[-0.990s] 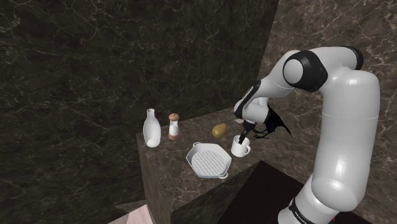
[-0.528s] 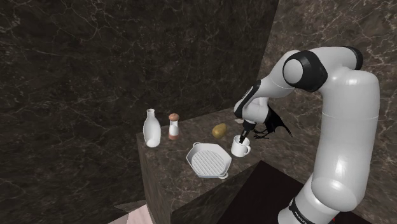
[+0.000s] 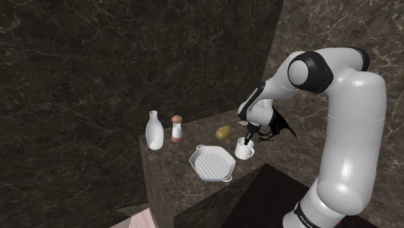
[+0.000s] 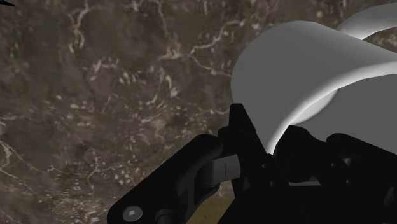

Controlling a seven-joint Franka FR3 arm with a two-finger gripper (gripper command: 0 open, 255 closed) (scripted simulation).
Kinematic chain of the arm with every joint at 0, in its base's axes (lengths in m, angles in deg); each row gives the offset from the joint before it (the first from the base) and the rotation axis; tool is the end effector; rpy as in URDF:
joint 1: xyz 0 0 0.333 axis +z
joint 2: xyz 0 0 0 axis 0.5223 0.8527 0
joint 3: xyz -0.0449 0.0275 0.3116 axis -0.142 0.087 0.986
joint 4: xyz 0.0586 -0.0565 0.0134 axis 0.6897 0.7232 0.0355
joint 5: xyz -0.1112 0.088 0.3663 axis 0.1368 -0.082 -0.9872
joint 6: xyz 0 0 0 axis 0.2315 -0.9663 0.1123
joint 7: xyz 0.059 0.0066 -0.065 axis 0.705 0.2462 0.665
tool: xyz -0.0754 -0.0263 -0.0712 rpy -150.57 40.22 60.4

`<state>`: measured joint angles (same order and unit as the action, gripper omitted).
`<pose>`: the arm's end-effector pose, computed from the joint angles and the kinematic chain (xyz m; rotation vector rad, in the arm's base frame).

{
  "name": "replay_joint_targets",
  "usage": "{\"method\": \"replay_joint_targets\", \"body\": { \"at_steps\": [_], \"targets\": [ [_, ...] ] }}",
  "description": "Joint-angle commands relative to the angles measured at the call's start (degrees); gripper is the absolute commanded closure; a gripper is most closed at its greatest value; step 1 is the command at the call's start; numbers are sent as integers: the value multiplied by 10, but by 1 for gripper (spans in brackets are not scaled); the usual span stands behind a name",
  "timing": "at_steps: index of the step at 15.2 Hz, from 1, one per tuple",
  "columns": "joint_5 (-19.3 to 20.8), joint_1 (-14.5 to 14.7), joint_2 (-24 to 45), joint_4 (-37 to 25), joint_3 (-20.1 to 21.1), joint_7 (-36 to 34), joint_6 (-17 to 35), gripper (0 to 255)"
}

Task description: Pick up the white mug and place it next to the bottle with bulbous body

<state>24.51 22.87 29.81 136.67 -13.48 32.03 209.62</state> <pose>0.3922 -0.3043 0.1867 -3.0997 -0.2121 -0.1460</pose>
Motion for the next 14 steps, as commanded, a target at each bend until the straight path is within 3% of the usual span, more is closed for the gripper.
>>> {"method": "replay_joint_targets", "body": {
  "at_steps": [1, 14],
  "targets": [
    [10, 5, -8, 2, -7, -8, -5, 255],
    [149, 57, -115, 14, -81, -113, -76, 255]
  ]
}}
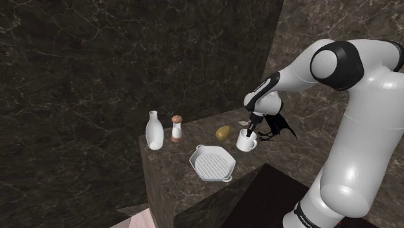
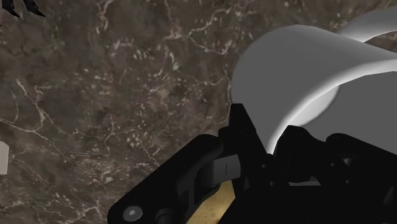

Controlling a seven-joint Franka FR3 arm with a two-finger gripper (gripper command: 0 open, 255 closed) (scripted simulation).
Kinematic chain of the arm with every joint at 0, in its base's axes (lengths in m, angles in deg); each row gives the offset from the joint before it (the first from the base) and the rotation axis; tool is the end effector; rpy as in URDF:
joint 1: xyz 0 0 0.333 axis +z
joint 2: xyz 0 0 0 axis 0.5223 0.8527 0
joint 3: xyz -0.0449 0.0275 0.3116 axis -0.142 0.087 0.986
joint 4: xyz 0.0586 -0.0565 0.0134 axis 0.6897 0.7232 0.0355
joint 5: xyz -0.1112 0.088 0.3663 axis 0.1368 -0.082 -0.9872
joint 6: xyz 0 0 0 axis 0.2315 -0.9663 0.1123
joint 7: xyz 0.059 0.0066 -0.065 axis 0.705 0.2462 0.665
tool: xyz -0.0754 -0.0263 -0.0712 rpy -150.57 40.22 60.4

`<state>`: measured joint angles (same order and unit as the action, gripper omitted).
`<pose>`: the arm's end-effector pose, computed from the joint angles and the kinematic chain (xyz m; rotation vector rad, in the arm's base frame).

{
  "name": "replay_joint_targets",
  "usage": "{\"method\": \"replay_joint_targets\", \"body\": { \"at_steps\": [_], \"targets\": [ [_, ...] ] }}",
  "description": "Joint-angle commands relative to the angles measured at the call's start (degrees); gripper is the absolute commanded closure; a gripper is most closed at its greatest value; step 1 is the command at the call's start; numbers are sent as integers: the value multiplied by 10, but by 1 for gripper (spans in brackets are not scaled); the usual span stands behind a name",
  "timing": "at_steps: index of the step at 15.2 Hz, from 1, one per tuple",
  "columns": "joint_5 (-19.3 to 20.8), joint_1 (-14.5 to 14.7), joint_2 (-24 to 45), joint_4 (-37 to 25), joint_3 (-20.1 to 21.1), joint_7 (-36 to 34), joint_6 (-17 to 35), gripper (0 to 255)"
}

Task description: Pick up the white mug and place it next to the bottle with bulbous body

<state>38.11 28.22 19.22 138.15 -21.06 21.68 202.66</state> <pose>0.3920 -0.3043 0.2546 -3.0990 -0.2127 -0.1467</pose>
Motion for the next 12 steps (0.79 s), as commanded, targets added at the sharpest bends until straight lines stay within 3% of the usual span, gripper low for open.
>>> {"method": "replay_joint_targets", "body": {
  "at_steps": [1, 12],
  "targets": [
    [23, 6, -17, -1, -8, -18, -13, 255],
    [124, 15, -102, -14, -27, -95, -88, 255]
  ]
}}
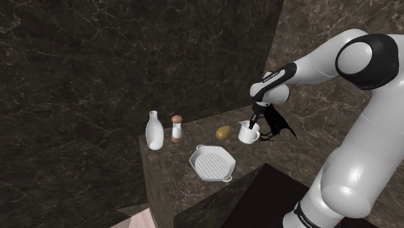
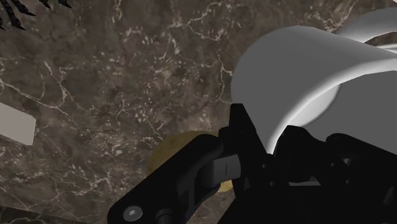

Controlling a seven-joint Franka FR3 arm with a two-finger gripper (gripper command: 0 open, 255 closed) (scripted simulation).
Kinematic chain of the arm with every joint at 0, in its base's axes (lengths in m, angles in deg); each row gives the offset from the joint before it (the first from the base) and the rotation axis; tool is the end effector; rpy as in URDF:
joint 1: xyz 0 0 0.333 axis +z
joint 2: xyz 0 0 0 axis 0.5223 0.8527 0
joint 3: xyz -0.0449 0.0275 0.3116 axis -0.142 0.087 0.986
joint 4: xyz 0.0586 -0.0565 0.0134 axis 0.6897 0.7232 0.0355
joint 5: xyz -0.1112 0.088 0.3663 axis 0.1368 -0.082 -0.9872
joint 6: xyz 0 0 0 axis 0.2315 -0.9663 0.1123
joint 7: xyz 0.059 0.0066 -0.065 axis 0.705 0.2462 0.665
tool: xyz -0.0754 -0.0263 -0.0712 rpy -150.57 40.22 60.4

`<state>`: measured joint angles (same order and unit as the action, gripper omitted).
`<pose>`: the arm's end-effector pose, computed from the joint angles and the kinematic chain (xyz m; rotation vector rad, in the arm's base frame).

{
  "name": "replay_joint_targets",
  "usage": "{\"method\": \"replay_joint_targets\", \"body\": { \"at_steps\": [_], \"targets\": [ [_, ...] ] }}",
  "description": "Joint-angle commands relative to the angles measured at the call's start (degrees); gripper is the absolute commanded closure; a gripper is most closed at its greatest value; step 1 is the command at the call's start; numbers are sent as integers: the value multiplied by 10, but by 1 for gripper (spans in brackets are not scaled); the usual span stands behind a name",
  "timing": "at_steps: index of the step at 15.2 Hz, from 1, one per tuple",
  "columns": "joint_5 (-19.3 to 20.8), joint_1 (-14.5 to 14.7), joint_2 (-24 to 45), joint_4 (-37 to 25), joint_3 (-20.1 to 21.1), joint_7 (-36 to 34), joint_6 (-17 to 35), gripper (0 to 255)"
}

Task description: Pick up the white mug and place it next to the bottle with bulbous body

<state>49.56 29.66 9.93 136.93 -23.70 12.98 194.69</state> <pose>0.3921 -0.3046 0.3175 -3.0990 -0.2127 -0.1464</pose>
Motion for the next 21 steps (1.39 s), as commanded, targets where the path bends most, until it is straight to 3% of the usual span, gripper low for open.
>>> {"method": "replay_joint_targets", "body": {
  "at_steps": [1, 10, 21],
  "targets": [
    [17, 0, -16, -4, 0, -14, -16, 255],
    [67, -4, -70, -31, 6, -54, -86, 255],
    [99, -9, -118, -78, 19, -84, -173, 255]
  ]
}}
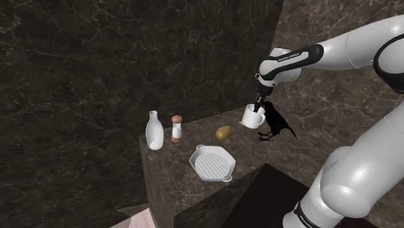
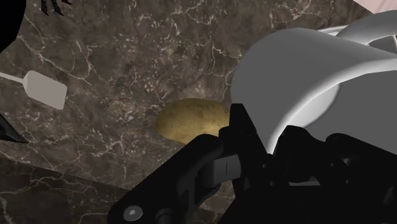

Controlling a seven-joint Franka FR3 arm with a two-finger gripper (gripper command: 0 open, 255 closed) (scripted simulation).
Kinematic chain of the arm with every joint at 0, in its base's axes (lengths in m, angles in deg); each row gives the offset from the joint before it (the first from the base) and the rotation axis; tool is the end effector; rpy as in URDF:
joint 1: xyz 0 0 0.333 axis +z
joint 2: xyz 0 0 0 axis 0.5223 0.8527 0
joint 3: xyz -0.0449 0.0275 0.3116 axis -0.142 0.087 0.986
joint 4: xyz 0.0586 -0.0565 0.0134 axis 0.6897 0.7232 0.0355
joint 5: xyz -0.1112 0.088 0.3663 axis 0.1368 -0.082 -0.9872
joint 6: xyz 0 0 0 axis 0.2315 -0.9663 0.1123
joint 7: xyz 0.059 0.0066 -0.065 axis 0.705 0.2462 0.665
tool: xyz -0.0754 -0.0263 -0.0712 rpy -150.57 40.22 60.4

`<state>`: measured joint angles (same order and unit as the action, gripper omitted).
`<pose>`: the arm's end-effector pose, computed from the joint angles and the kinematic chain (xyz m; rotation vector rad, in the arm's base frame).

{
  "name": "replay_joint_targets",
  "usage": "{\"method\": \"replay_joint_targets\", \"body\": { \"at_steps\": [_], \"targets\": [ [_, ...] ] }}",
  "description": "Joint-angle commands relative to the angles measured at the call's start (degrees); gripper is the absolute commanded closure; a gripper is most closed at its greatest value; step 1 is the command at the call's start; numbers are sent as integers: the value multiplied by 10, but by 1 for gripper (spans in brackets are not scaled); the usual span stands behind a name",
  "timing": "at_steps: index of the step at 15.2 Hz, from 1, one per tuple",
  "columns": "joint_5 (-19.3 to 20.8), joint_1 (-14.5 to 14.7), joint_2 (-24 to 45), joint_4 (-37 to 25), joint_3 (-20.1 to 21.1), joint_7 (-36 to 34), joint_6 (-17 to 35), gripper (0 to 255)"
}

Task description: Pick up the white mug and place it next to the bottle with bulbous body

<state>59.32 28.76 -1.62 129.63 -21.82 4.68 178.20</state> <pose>0.3924 -0.3035 0.4297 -3.0996 -0.2131 -0.1461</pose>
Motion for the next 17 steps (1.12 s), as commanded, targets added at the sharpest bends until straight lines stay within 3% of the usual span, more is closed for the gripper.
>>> {"method": "replay_joint_targets", "body": {
  "at_steps": [1, 14, 17],
  "targets": [
    [3, -1, -6, -10, 2, -3, -16, 255],
    [17, -1, -36, -86, 16, -21, -117, 255],
    [15, 9, -37, -86, 35, -49, -118, 255]
  ]
}}
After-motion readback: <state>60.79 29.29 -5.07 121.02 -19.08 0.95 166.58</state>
